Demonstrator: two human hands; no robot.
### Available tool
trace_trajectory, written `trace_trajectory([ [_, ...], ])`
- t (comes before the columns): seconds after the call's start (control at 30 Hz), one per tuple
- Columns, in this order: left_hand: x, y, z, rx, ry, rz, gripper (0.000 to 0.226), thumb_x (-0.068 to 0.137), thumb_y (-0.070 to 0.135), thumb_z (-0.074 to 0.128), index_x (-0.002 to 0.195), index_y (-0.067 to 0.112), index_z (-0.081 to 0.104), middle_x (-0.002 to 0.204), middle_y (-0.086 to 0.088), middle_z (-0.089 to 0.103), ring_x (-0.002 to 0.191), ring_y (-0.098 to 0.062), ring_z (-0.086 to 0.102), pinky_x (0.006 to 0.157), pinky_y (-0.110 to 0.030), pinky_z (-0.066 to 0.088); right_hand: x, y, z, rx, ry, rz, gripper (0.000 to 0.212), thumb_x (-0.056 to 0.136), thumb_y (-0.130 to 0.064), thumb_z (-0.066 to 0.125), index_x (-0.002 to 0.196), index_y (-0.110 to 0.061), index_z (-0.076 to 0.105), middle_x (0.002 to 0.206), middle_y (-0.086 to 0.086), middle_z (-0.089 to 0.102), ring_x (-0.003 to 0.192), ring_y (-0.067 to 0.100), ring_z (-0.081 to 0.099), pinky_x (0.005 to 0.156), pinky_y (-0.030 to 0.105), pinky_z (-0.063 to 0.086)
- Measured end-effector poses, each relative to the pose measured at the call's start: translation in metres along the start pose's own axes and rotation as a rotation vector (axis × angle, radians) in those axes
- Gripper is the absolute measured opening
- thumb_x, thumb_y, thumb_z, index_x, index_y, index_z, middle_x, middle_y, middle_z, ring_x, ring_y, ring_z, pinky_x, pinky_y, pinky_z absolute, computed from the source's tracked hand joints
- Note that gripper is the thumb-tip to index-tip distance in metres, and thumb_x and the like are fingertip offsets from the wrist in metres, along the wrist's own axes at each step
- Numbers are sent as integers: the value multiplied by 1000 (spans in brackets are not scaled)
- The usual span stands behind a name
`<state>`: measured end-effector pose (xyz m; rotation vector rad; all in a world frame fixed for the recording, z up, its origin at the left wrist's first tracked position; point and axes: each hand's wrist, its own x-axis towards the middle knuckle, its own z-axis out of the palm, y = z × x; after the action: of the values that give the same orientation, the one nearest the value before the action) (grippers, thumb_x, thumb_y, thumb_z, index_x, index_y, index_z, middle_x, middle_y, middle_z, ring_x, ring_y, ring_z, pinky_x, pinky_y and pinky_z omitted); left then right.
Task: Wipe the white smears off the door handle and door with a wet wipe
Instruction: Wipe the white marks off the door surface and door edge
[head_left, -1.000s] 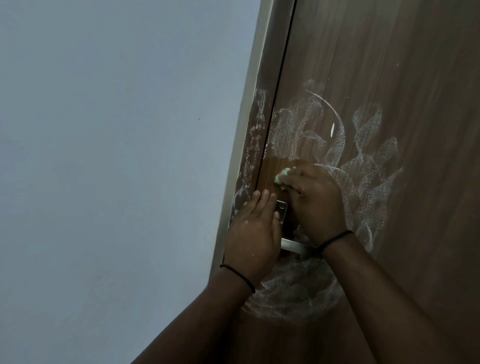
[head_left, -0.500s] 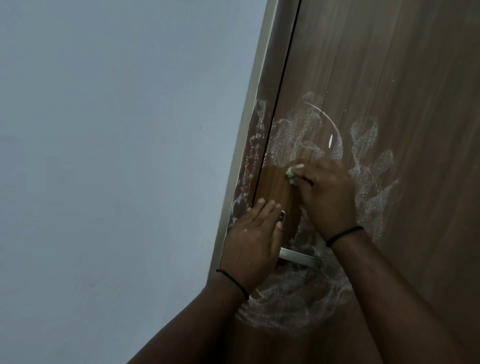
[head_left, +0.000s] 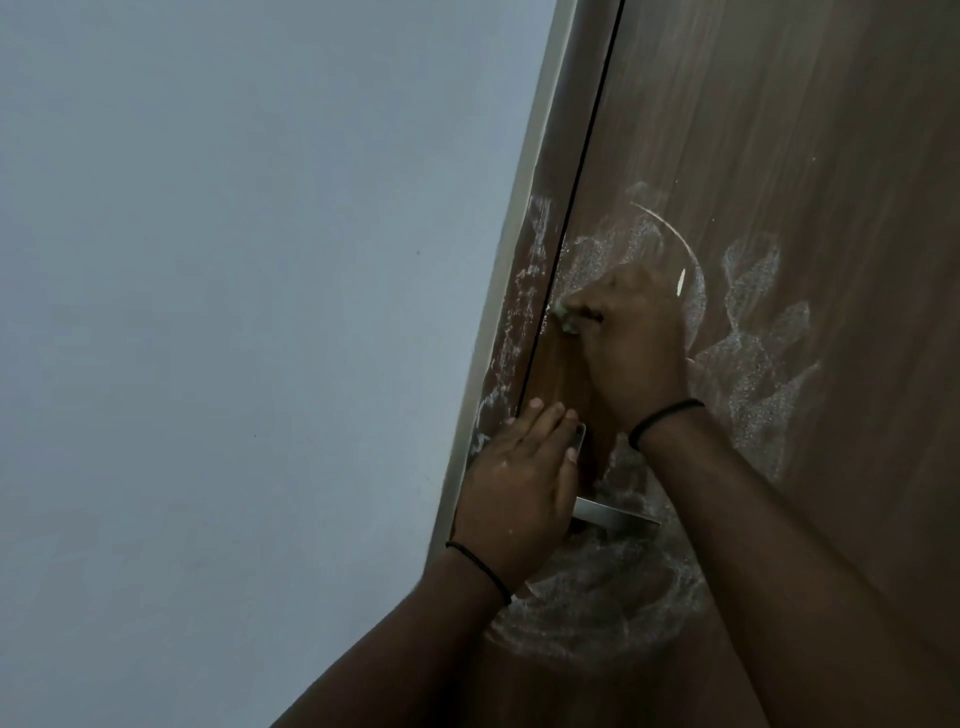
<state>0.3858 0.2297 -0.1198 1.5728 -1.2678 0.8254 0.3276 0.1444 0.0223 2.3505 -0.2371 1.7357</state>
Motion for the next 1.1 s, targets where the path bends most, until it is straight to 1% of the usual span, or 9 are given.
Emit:
trace_trajectory([
  [0.13, 0, -1, -1, -13, -13, -2, 38, 98, 22, 49, 133, 13, 61, 138, -4, 59, 135, -20, 49, 112, -29, 32, -15, -8, 6, -10, -176, -151, 14, 78, -2, 76, 79, -15, 80, 82, 3, 68, 86, 23, 57, 78, 29, 40],
  [0.27, 0, -2, -3, -3, 7, 28, 38, 97, 21, 51, 133, 13, 61, 136, -4, 61, 133, -20, 51, 110, -32, 36, -7, 6, -8, 24, -59, -38, 15, 77, -3, 77, 84, -17, 79, 83, 0, 70, 87, 20, 55, 78, 21, 34],
  [0.33, 0, -2, -1, 5, 8, 33, 38, 97, 20, 52, 133, 12, 61, 137, -4, 61, 133, -20, 51, 110, -31, 35, 4, 1, -3, 24, -37, -8, 13, 79, -4, 76, 84, -14, 79, 83, 3, 68, 87, 24, 57, 76, 29, 42],
  [0.43, -1, -2, 1, 7, 11, 22, 38, 97, 19, 53, 133, 12, 61, 137, -4, 60, 133, -20, 51, 110, -29, 33, 2, -15, 9, -36, -161, -82, 11, 83, -6, 73, 85, -14, 80, 85, 5, 67, 89, 26, 57, 76, 38, 47],
  [0.5, 0, -4, 1, 12, 6, 25, 38, 97, 21, 52, 134, 13, 61, 138, -3, 60, 134, -18, 50, 112, -27, 31, -7, -11, 8, -31, -191, -125, 11, 84, -7, 72, 85, -15, 80, 85, 4, 68, 89, 24, 57, 81, 34, 45],
  [0.63, -1, -5, 1, 17, -6, 41, 40, 99, 25, 47, 136, 16, 58, 141, 0, 57, 137, -15, 46, 113, -26, 30, -6, 8, -14, 6, 39, -25, 11, 82, -5, 74, 88, -13, 79, 88, 4, 72, 91, 21, 59, 84, 19, 36],
  [0.73, -1, -2, 4, 7, 9, 19, 39, 97, 23, 50, 135, 15, 59, 140, -1, 58, 136, -16, 48, 112, -27, 31, 8, 6, -9, -50, 108, -6, 12, 85, -1, 69, 89, -8, 78, 88, 10, 70, 90, 27, 61, 85, 29, 45],
  [0.9, -2, -1, 4, 7, 11, 8, 39, 97, 20, 52, 135, 13, 59, 140, -3, 58, 136, -18, 47, 112, -29, 30, -16, 2, 1, -147, -40, -250, 15, 87, -4, 64, 93, -9, 78, 94, 8, 72, 92, 29, 62, 80, 40, 49],
  [1.1, -2, -2, 10, -5, 57, 9, 38, 96, 21, 53, 132, 14, 62, 138, -1, 60, 135, -16, 49, 109, -30, 38, 3, 17, -8, -221, 154, -207, 16, 93, -6, 62, 98, -8, 77, 101, 8, 75, 94, 32, 64, 83, 44, 51],
])
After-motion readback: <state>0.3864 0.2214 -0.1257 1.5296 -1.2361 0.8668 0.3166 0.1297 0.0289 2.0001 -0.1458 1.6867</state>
